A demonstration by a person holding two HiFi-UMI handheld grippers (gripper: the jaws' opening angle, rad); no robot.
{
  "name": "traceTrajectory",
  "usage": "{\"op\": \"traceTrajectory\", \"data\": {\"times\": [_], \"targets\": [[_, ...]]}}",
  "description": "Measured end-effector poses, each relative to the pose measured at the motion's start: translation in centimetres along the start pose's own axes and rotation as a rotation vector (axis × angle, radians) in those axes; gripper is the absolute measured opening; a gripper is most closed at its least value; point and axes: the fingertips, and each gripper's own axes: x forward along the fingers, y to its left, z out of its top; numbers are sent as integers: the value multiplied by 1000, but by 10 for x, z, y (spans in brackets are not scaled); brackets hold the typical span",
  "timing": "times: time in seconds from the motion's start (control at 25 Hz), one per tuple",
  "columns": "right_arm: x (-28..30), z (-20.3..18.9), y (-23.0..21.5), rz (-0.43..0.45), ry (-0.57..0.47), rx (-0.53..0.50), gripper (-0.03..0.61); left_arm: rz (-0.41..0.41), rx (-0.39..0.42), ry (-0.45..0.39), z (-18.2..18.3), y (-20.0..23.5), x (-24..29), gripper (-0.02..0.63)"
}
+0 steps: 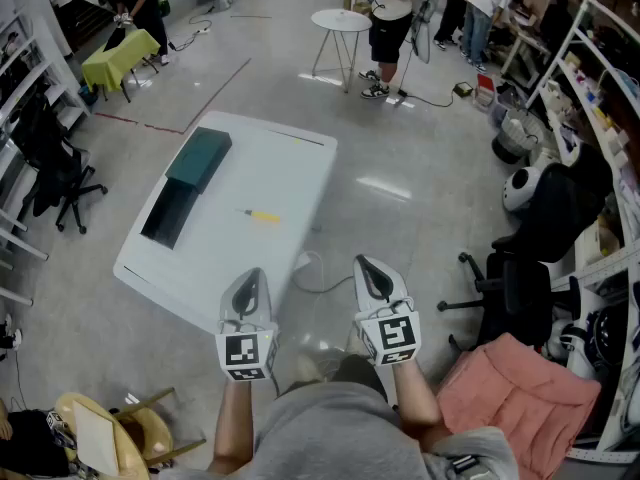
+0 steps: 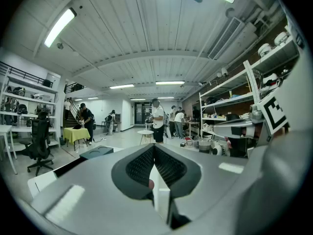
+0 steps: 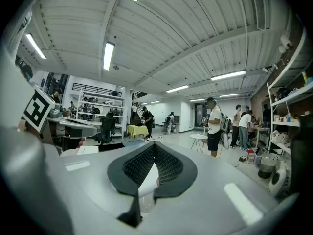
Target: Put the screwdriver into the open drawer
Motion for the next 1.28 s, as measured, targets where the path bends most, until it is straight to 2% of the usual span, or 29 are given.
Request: {"op": "traceTrajectory", "data": {"times": [0.36, 0.56, 0.88, 1.28], "targets": [[20, -2, -28, 43, 7, 17, 3, 36, -4, 6, 4, -9, 32, 11], [35, -4, -53, 100, 18, 21, 3, 83, -19, 11, 7, -21, 54, 11], [76, -7, -74, 267, 24, -2, 3, 202, -39, 18, 1, -34, 85, 12], [100, -14, -69, 479, 20, -29, 3, 397, -52, 26, -5, -31, 82, 11]]}}
